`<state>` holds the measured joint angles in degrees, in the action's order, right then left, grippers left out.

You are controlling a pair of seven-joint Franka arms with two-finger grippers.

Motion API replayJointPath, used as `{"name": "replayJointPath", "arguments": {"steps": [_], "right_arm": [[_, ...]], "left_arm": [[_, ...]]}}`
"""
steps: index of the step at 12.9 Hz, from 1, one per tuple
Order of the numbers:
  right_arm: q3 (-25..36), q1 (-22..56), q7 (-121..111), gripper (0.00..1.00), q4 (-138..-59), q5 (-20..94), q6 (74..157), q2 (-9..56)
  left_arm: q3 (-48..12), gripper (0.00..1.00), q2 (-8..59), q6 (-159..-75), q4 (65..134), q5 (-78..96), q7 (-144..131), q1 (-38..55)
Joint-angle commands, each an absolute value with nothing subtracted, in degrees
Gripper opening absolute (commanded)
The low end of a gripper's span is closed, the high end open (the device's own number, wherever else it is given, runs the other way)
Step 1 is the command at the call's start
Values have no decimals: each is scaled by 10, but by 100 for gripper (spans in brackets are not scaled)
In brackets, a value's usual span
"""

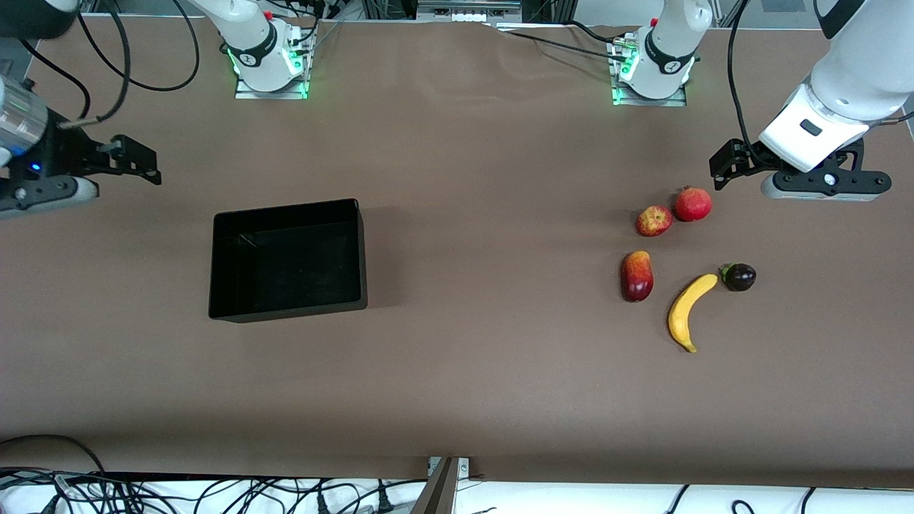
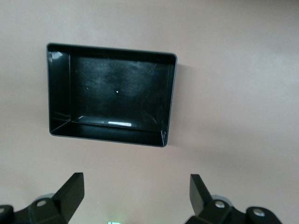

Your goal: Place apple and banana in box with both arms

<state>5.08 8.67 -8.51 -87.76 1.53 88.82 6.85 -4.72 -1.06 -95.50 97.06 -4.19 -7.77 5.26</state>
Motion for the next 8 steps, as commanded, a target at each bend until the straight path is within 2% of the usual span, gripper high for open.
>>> {"name": "replayJointPath", "arguments": {"steps": [1, 3, 4, 6, 8], "right_arm": [[54, 90, -76, 100, -988, 6, 1014, 83], [56, 81, -78, 100, -1095, 6, 1166, 107], [56, 76, -82, 100, -1121, 8, 1228, 131], [56, 64, -82, 100, -1129, 13, 1306, 200], [56, 42, -83, 100, -1132, 14, 1340, 242]], "left_arm": [[-48, 100, -8, -940, 955, -33, -73, 53], [-48, 100, -8, -940, 955, -33, -73, 53], [-48, 100, -8, -940, 955, -33, -73, 53], [-48, 100, -8, -940, 955, -33, -74, 53], [-49, 100, -8, -940, 955, -33, -73, 53]]}}
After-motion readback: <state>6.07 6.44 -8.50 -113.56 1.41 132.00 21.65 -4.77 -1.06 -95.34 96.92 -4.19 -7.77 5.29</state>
